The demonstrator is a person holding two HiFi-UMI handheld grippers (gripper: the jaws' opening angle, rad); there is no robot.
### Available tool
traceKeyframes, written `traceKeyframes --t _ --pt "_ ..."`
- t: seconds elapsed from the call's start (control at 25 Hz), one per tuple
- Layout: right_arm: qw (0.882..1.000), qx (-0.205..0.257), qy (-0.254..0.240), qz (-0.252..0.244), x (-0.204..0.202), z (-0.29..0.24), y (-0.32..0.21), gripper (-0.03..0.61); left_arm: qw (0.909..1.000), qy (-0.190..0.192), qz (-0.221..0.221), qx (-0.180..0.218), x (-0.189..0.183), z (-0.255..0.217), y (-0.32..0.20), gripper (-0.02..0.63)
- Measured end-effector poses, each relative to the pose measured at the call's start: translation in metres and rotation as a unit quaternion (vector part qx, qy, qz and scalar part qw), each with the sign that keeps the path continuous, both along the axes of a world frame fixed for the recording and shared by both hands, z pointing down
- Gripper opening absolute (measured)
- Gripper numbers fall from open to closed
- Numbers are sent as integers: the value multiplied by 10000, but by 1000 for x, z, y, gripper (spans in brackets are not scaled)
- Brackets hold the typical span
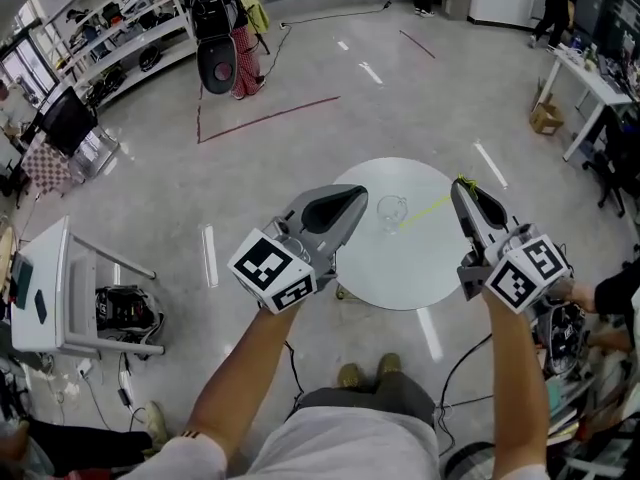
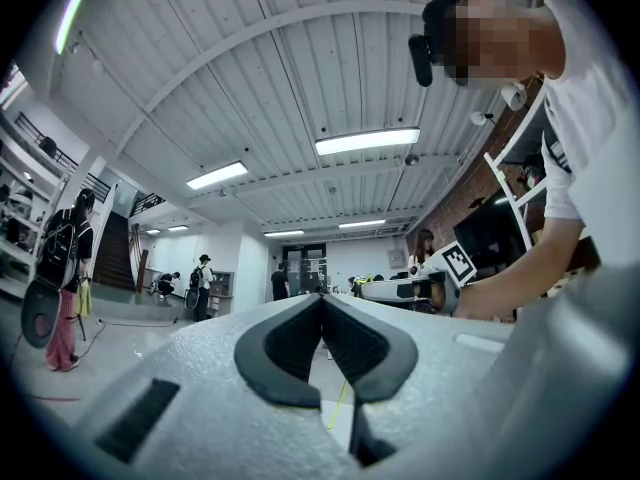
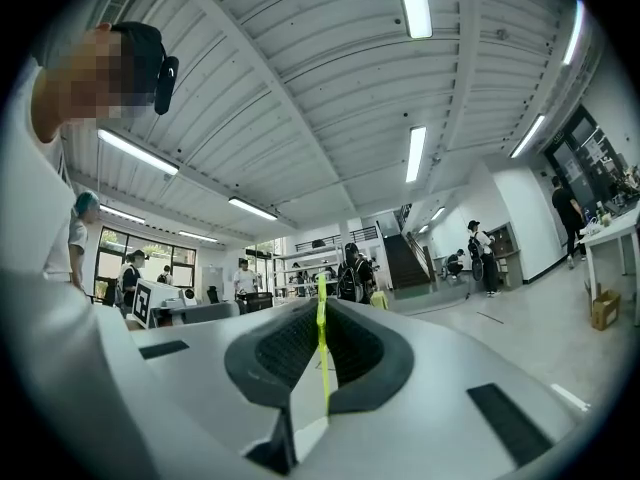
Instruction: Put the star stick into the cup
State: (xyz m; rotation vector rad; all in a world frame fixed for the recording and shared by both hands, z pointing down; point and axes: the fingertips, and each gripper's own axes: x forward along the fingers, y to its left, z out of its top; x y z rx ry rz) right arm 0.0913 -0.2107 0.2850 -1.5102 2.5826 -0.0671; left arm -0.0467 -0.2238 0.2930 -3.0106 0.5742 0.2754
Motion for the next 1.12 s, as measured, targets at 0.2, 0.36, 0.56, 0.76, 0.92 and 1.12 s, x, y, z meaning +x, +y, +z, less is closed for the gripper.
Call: traceKeyframes --t 0.2,0.36,0.56,0.76,0.92,1.12 --pt "10000 -89 7 40 7 15 -23 25 10000 -29 -84 9 6 6 -16 15" --pt "9999 -149 8 59 15 27 -47 25 9997 -56 -240 -55 11 13 -33 15" --pt "9996 -269 4 -23 16 52 -72 25 9989 -137 -427 -168 16 34 -50 15" --pt "9988 -419 185 -178 20 79 -94 25 9977 -193 -581 -287 33 52 -67 15" --pt "9978 -571 256 -203 25 103 -111 25 9964 -253 -730 -349 41 68 -78 15" --pt "9961 -792 217 -322 31 129 -127 25 9947 -375 -831 -469 56 88 -87 15"
